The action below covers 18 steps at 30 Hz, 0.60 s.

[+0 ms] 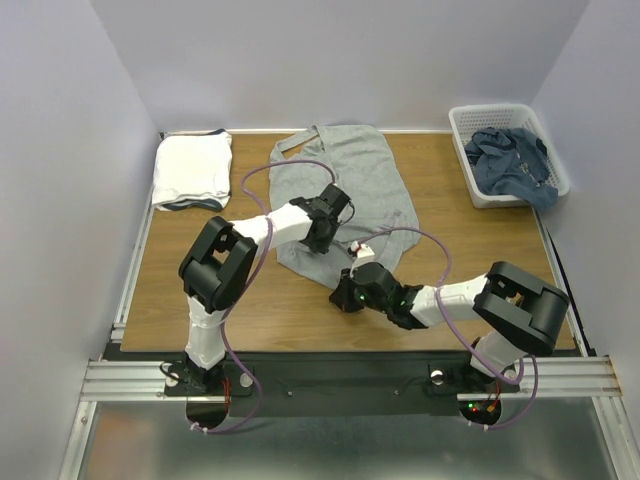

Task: Fold and stack the tank tops
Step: Flatten the tank top out

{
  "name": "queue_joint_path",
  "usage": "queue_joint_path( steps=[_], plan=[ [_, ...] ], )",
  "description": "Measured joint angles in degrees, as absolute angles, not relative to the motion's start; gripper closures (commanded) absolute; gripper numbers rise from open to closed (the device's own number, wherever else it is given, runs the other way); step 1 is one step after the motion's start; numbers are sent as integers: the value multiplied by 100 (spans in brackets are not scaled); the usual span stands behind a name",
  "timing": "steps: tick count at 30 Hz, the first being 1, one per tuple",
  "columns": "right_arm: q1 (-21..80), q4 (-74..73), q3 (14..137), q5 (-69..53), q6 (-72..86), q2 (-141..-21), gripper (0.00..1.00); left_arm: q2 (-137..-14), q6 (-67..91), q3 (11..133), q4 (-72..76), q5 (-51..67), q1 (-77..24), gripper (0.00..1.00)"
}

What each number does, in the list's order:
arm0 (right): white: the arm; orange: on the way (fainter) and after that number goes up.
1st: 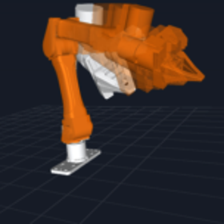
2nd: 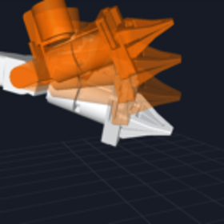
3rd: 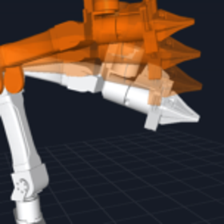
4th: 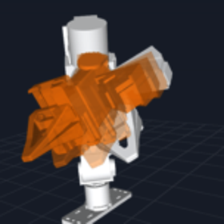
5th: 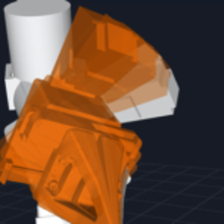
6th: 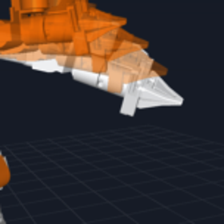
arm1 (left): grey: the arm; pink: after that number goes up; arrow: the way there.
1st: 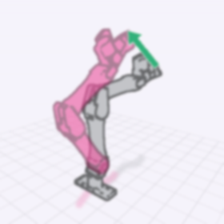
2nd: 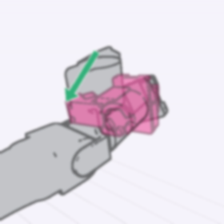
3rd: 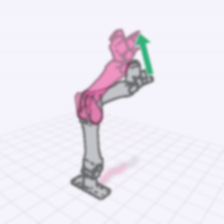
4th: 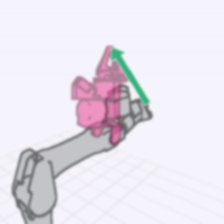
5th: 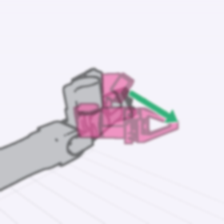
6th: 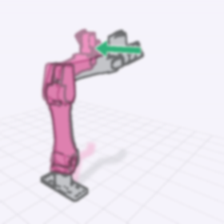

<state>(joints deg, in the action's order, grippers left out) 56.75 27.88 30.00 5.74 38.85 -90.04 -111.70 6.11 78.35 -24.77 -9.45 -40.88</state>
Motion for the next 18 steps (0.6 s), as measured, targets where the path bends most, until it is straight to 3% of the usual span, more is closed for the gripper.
queue_joint_path(
  steps=[11,18],
  plan=[
    [5675,2735,2904,869,3944,-8779,92,-11196,454,7848,-2502,-1205,-4206,57],
    [5675,2700,2893,1007,4012,-8698,92,-11251,423,7848,-2486,-1297,-4204,65]
  ],
)
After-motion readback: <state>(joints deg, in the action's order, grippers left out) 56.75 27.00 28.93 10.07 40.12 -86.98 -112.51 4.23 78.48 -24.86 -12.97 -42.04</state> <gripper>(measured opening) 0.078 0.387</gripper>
